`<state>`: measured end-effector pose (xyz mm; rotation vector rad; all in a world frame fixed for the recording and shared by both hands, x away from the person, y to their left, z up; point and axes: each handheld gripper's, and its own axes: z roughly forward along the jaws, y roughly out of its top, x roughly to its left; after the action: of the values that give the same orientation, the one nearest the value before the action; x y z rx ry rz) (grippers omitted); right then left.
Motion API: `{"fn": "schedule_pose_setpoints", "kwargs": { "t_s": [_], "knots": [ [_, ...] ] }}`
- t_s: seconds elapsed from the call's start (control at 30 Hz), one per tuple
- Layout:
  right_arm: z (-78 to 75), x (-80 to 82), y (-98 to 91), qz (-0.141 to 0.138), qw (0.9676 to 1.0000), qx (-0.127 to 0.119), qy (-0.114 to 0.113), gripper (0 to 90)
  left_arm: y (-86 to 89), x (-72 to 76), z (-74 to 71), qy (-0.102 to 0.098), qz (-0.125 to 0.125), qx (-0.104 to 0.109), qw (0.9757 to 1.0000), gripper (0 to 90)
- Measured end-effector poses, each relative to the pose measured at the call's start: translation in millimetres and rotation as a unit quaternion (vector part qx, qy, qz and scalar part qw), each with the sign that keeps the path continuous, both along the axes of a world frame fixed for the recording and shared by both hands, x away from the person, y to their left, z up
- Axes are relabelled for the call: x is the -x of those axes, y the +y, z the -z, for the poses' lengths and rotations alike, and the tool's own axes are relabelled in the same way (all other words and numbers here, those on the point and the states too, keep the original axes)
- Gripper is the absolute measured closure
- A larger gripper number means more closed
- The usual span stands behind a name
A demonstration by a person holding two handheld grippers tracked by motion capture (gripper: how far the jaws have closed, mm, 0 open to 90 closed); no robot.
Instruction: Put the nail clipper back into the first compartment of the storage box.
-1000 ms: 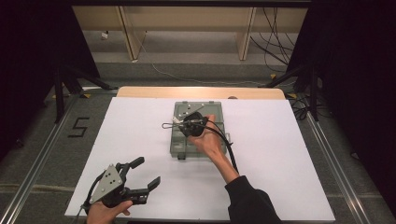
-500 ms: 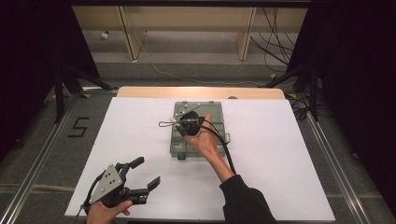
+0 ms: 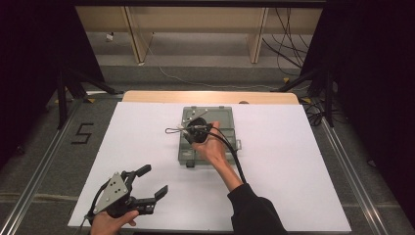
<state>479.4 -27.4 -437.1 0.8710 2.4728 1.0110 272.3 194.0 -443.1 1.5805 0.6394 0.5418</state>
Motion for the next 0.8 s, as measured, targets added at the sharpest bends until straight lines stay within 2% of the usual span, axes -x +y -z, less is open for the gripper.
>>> {"fn": "schedule_pose_setpoints", "kwargs": {
  "t_s": [0.07,0.13,0.2,0.23,0.37,0.4,0.57,0.73,0.8],
  "knots": [
    [-0.1,-0.5,-0.7,-0.004,0.9999,0.005,0.01,77.1,0.1,0.0,0.1,0.0,0.0,0.001,1.0,15.9],
    [0.9,-0.6,0.3,-0.001,0.9999,0.002,0.012,77.1,0.1,0.0,0.0,0.001,0.0,0.001,1.0,15.9],
    [2.5,-2.2,0.9,-0.002,1.0,0.003,0.002,77.1,0.0,0.0,0.0,0.0,0.0,0.001,1.0,15.9],
    [2.8,-1.0,2.5,0.006,0.9999,-0.002,0.01,77.1,0.2,0.0,0.0,0.0,0.0,0.001,1.0,15.9],
    [4.2,-2.4,2.6,0.003,0.9998,0.005,0.018,77.1,-0.6,-0.5,0.5,-0.002,0.002,0.008,1.0,15.9],
    [4.5,-3.6,1.9,0.001,0.9999,0.009,0.013,77.1,-0.3,-0.8,0.3,-0.005,0.003,0.006,1.0,16.0],
    [6.3,-3.9,2.3,0.006,0.9997,0.007,0.023,77.0,-0.6,-0.6,0.5,-0.001,0.002,0.009,1.0,15.9],
    [8.3,-5.5,2.7,0.01,0.9995,0.007,0.027,77.1,-0.2,-0.9,0.2,-0.005,0.003,0.006,1.0,15.9],
    [10.7,-6.0,3.9,0.013,0.9995,0.005,0.027,77.0,0.6,0.3,-0.4,0.0,0.0,0.001,1.0,15.9]
  ]
}}
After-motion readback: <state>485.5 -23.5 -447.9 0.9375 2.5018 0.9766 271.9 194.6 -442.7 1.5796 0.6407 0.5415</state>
